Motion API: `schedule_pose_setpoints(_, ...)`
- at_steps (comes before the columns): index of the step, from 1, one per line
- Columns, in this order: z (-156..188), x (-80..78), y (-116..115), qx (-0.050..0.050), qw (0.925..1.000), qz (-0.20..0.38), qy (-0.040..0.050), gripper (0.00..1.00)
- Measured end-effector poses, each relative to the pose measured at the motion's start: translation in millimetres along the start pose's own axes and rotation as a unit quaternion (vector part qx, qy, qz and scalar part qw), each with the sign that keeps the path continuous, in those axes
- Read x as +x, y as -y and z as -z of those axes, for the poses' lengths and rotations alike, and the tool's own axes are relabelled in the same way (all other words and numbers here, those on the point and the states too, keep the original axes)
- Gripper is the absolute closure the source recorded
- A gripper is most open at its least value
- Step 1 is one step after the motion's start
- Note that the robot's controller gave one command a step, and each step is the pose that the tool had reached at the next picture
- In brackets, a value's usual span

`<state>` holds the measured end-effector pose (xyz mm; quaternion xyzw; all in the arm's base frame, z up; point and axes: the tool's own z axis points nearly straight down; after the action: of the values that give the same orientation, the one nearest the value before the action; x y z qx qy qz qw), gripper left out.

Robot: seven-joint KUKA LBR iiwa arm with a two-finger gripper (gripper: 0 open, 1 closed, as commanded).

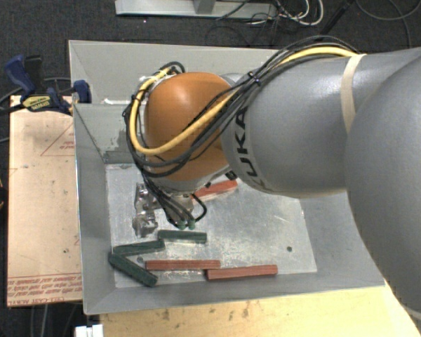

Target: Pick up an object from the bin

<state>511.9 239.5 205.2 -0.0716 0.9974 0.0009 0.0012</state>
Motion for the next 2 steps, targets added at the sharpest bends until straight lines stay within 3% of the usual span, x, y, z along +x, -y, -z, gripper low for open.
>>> schedule_pose_setpoints(1, 0.0, 0.0, 0.1, 0.0, 1.0, 0.0, -0.0001, 0.0)
schedule_pose_setpoints(2, 0.0, 0.0, 0.2, 0.0, 1.0, 0.0, -0.0002, 0.0)
